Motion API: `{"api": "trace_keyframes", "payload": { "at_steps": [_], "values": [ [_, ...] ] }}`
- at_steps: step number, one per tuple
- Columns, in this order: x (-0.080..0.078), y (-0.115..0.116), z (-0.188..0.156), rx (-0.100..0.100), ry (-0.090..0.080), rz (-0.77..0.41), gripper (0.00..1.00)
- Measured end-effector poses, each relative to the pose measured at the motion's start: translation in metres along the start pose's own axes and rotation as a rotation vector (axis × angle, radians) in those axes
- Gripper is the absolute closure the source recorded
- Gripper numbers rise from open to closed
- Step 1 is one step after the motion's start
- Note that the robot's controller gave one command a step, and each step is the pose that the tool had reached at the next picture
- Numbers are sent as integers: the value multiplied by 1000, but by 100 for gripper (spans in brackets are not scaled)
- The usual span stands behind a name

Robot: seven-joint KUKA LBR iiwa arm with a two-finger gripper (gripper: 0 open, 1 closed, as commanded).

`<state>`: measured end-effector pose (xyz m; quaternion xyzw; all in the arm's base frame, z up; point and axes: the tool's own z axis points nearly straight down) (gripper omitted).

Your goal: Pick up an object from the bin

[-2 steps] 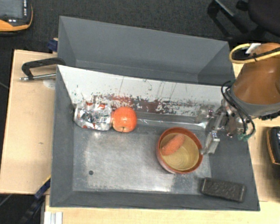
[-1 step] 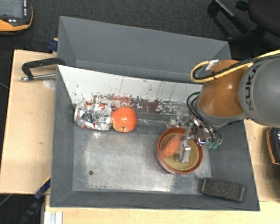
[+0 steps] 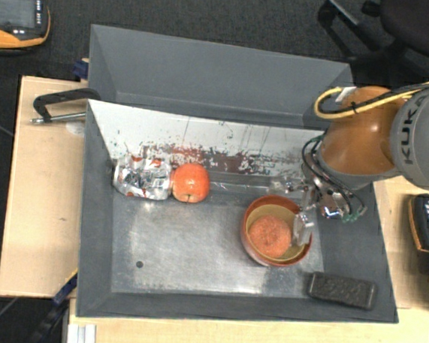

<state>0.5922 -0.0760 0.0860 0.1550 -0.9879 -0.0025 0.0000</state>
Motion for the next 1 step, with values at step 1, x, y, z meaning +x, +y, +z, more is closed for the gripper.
{"api": "trace_keyframes", "payload": {
  "at_steps": [1],
  "values": [
    [-1, 1, -1, 0, 0, -2, 100]
  ]
}}
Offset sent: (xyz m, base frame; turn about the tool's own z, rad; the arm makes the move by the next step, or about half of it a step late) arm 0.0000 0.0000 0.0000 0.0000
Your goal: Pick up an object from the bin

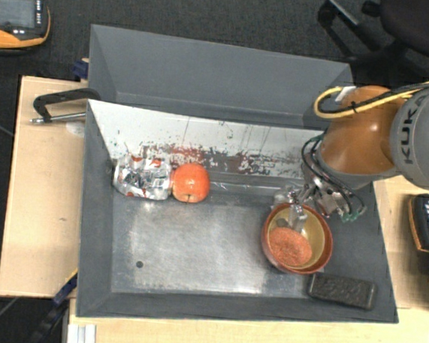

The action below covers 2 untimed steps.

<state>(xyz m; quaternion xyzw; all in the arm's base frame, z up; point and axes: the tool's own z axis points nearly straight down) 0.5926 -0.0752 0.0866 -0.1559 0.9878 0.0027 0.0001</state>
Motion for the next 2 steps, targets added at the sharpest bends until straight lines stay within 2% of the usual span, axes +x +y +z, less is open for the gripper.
{"api": "trace_keyframes", "payload": {
  "at_steps": [1, 2],
  "values": [
    [12, -37, -95, 7, -13, -30, 100],
    [3, 2, -203, 12, -27, -42, 100]
  ]
}}
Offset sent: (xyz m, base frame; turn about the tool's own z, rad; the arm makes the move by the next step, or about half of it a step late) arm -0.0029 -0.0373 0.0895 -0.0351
